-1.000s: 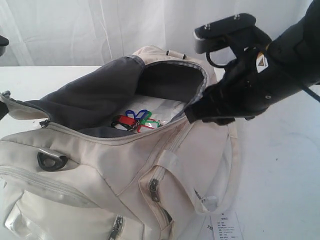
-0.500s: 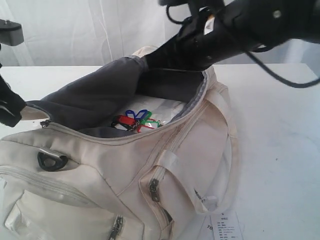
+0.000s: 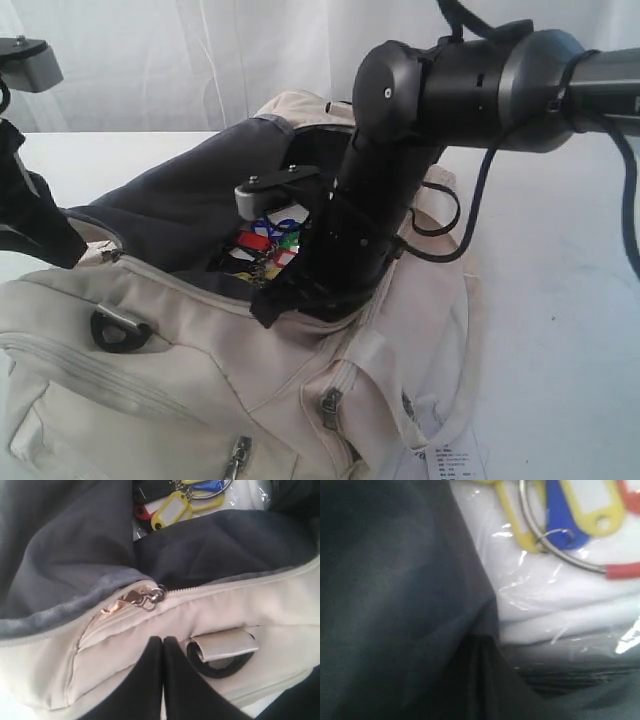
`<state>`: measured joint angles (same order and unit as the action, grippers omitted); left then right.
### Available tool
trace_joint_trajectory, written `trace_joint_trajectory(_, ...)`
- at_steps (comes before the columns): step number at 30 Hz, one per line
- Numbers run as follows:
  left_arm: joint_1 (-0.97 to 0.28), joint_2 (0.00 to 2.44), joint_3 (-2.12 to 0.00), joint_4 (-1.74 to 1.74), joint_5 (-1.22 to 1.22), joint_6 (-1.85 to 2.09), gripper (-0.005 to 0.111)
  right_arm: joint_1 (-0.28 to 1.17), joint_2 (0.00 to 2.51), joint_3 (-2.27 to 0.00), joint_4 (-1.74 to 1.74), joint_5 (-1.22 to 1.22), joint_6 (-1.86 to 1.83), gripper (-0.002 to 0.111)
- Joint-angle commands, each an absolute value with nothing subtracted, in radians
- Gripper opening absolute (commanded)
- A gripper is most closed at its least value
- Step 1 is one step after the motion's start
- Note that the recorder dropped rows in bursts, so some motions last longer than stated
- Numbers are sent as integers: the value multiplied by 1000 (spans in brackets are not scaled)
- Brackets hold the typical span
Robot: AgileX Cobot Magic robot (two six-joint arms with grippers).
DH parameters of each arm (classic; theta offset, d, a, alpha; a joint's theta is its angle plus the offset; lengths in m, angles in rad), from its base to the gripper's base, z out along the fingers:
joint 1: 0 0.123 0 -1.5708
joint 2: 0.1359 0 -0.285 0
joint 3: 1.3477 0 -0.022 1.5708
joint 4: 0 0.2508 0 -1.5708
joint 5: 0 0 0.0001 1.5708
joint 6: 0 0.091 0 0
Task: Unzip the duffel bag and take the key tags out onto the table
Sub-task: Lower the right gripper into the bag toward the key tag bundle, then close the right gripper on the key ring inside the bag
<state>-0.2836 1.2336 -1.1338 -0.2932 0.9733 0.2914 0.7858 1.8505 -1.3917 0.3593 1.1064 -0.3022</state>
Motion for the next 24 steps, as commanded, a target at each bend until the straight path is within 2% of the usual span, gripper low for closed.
trace_joint_trajectory(1, -282, 1226, -1095, -353, 936, 296, 0, 829, 1862, -1395, 378, 1154, -340, 0)
trace_joint_trajectory(17, -282, 1222, -1077, -389, 944, 296, 0, 817, 1868, -1606, 177, 790, -221, 1)
trace_joint_trajectory(20, -282, 1222, -1077, -389, 944, 296, 0, 817, 1890, -1606, 109, 789, -187, 10)
trace_joint_trajectory(23, -282, 1222, -1077, -391, 946, 296, 0, 817, 1926, -1606, 67, 813, -173, 28)
trace_joint_trajectory(24, -282, 1222, -1077, -392, 946, 296, 0, 817, 1943, -1605, 67, 816, -173, 39)
